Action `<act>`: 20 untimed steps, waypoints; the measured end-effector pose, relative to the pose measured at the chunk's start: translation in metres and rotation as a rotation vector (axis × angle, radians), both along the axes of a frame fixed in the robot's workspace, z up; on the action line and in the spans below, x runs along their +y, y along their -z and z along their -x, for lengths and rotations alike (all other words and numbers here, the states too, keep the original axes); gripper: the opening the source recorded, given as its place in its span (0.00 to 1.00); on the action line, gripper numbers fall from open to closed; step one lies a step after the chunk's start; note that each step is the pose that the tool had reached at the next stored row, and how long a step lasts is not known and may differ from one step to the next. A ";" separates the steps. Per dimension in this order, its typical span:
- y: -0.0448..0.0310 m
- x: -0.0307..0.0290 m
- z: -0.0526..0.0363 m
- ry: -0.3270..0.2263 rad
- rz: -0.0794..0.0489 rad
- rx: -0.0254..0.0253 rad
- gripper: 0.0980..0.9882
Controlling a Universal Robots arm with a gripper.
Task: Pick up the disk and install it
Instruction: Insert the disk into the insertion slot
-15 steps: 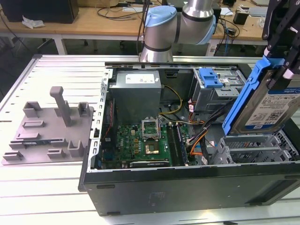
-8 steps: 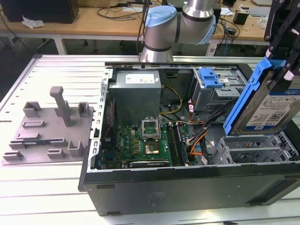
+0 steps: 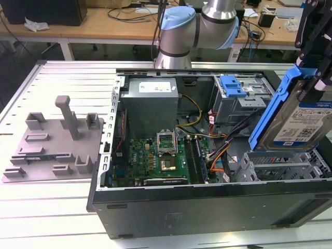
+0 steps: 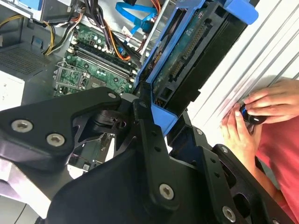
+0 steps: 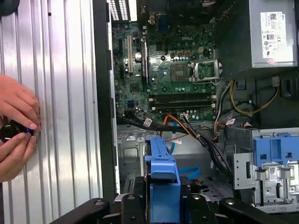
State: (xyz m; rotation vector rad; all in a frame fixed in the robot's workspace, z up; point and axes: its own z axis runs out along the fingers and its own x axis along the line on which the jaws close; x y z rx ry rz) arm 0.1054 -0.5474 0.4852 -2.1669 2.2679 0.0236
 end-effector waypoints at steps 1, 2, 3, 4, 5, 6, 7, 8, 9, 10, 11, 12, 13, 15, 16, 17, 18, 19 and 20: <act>0.0001 0.0000 0.0000 0.000 0.000 0.0000 0.30; 0.0000 0.0001 0.0000 0.000 0.001 0.0000 0.30; 0.0000 0.0005 0.0000 -0.001 0.001 0.0000 0.30; 0.0001 0.0024 -0.0001 -0.007 0.001 0.0000 0.30; 0.0000 0.0047 -0.0002 -0.013 0.001 0.0000 0.30; 0.0001 0.0064 -0.0002 -0.020 0.001 0.0000 0.30; 0.0002 0.0081 -0.0001 -0.033 0.003 0.0000 0.30; 0.0001 0.0090 -0.0001 -0.041 0.007 0.0001 0.30; 0.0001 0.0097 -0.0001 -0.046 0.010 0.0001 0.30; 0.0002 0.0113 -0.0001 -0.053 0.016 0.0002 0.30; 0.0002 0.0127 -0.0001 -0.056 0.019 0.0003 0.30; 0.0003 0.0159 -0.0003 -0.059 0.024 0.0003 0.30; 0.0003 0.0173 -0.0007 -0.060 0.025 0.0001 0.30; 0.0003 0.0177 -0.0021 -0.060 0.025 -0.0004 0.30; 0.0004 0.0177 -0.0024 -0.060 0.025 -0.0011 0.30; 0.0005 0.0175 -0.0027 -0.060 0.023 -0.0019 0.30; 0.0005 0.0172 -0.0028 -0.060 0.020 -0.0029 0.30; 0.0007 0.0166 -0.0032 -0.060 0.012 -0.0047 0.30; 0.0008 0.0159 -0.0034 -0.060 0.005 -0.0059 0.30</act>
